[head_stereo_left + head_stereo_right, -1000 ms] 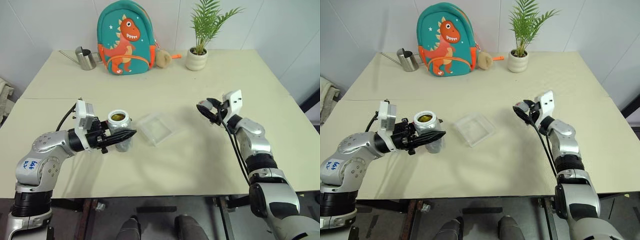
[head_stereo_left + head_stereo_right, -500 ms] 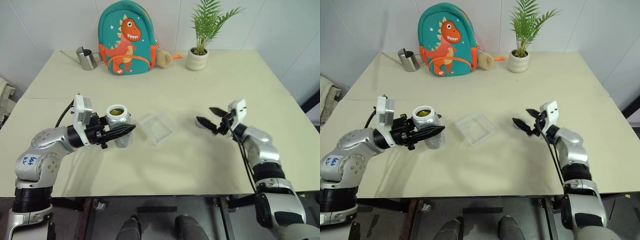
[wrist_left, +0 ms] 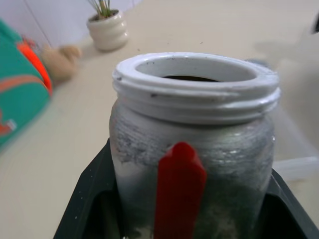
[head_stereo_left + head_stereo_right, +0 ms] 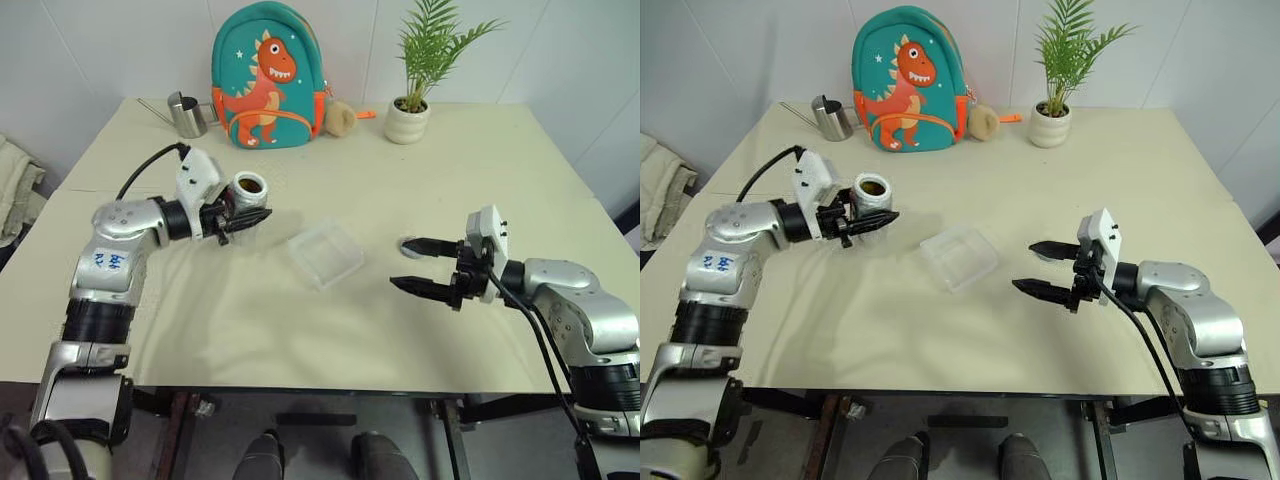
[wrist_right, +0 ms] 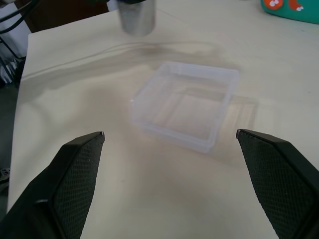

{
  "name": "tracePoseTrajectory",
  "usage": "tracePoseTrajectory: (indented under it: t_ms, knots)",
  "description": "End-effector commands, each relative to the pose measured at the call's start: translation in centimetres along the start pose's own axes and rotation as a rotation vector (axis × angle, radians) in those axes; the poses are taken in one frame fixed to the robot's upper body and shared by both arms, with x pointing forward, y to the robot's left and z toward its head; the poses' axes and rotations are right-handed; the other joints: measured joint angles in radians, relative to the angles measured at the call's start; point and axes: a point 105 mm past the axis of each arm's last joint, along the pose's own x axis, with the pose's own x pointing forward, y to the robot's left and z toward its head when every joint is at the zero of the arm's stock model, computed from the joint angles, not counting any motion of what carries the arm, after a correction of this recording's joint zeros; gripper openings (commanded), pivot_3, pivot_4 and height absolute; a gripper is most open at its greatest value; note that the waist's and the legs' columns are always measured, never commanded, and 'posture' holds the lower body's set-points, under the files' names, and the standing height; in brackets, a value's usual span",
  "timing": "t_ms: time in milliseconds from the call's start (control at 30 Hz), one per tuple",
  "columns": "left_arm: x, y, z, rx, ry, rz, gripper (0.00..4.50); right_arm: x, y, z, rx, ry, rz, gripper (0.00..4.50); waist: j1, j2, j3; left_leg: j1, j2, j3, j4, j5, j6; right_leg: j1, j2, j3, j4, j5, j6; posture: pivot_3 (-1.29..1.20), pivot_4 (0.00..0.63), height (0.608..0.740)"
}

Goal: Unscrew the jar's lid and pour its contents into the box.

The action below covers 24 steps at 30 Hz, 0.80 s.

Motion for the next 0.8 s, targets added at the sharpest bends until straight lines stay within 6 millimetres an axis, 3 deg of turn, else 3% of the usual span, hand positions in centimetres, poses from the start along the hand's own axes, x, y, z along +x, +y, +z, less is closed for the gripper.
tracePoseTrajectory:
  t_ms: [33,333,467,567,700,800]
  knots:
    - [1.4,0.9,0.4,0.233,0.026,0.057,1.98,0.0,0.5,1.1,-0.048,-0.036,-0.016,4.46,-0.002,0.0,0.0,0.0,0.0,0.0,0.0,0.0,0.0,0.0,0.0,0.0,0.0,0.0,0.0,0.0,0.15,0.74]
    - [4.9,0.1,1.9,0.799,-0.025,0.167,1.98,0.1,0.8,-0.3,-0.026,-0.034,-0.07,4.46,0.0,0.0,0.0,-0.002,0.0,0.0,0.001,0.0,0.0,-0.001,0.0,0.0,-0.001,0.0,0.001,0.0,0.15,0.74]
    - [5.6,1.3,2.8,1.129,0.019,0.305,1.98,0.5,0.8,-0.5,-0.017,-0.045,-0.077,4.46,-0.001,0.0,0.0,-0.002,-0.001,0.0,0.001,0.001,0.001,-0.001,0.0,0.0,0.0,0.001,0.002,0.0,0.15,0.74]
    - [6.5,0.5,3.9,1.418,-0.03,0.349,1.98,0.9,1.0,-0.6,-0.011,-0.054,-0.081,4.46,-0.003,0.0,0.0,-0.001,-0.001,0.0,0.001,0.001,0.001,-0.001,0.0,0.001,0.0,0.001,0.003,0.0,0.15,0.74]
    - [7.8,-1.3,3.7,1.795,-0.09,0.297,1.98,1.2,1.0,-0.7,-0.002,-0.07,-0.084,4.46,0.001,0.0,0.0,-0.001,-0.001,0.0,0.001,0.001,0.001,-0.001,0.0,0.001,0.001,0.001,0.003,0.0,0.15,0.74]
    - [8.3,-1.8,3.4,1.913,-0.144,0.307,1.98,1.4,1.0,-0.7,0.004,-0.08,-0.086,4.46,0.0,0.0,0.0,-0.002,-0.002,0.0,0.001,0.001,0.001,-0.001,-0.001,0.001,0.001,0.001,0.004,0.0,0.15,0.74]
